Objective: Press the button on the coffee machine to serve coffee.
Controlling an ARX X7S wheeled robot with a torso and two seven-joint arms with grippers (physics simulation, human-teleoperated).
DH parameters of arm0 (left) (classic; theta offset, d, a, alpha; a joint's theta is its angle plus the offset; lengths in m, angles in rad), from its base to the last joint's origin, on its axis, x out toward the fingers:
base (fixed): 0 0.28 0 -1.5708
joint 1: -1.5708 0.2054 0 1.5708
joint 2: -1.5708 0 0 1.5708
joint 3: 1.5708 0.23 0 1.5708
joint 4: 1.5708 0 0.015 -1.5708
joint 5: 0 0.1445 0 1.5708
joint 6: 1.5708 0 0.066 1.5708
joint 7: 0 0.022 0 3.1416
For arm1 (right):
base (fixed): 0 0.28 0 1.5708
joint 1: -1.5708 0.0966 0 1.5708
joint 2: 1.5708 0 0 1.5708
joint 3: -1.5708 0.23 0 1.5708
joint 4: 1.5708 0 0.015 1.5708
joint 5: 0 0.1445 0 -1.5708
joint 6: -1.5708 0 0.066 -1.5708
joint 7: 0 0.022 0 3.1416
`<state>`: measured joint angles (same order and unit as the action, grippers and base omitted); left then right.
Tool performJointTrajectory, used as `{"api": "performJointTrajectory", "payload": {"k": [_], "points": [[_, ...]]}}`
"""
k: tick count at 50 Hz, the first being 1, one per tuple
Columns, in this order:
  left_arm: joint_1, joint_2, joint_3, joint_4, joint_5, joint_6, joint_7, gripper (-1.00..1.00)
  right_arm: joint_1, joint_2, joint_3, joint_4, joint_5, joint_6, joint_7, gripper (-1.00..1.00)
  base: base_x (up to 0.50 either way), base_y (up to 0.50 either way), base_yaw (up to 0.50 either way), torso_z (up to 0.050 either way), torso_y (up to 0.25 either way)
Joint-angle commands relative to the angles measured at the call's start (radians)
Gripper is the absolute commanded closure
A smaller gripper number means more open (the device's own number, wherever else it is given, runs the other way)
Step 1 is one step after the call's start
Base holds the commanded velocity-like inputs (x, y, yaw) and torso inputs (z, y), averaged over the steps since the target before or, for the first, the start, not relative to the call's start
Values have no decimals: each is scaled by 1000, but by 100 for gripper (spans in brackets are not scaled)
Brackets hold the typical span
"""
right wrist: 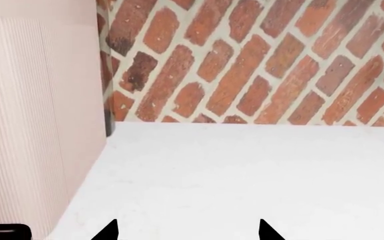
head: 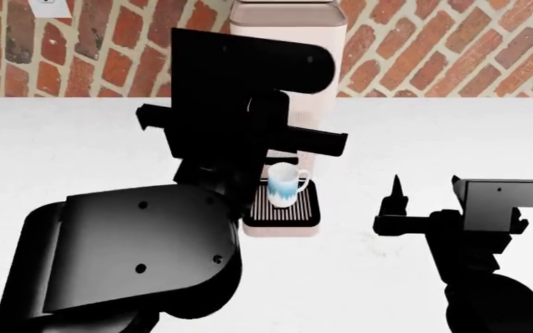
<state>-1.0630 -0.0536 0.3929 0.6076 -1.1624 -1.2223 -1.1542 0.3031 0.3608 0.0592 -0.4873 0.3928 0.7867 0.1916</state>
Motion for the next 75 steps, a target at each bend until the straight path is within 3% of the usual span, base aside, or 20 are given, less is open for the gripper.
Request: {"api": "performJointTrajectory", "payload": {"k": [1, 75], "points": [[-6, -16, 53, -37, 60, 59, 21, 100, -3, -1, -7, 11, 0, -9, 0, -100, 0, 0, 0, 0, 0], [-18, -79, 161, -215, 104, 212, 106, 100, -12, 2, -27, 45, 16, -38, 10, -100, 0, 0, 0, 0, 0]]}}
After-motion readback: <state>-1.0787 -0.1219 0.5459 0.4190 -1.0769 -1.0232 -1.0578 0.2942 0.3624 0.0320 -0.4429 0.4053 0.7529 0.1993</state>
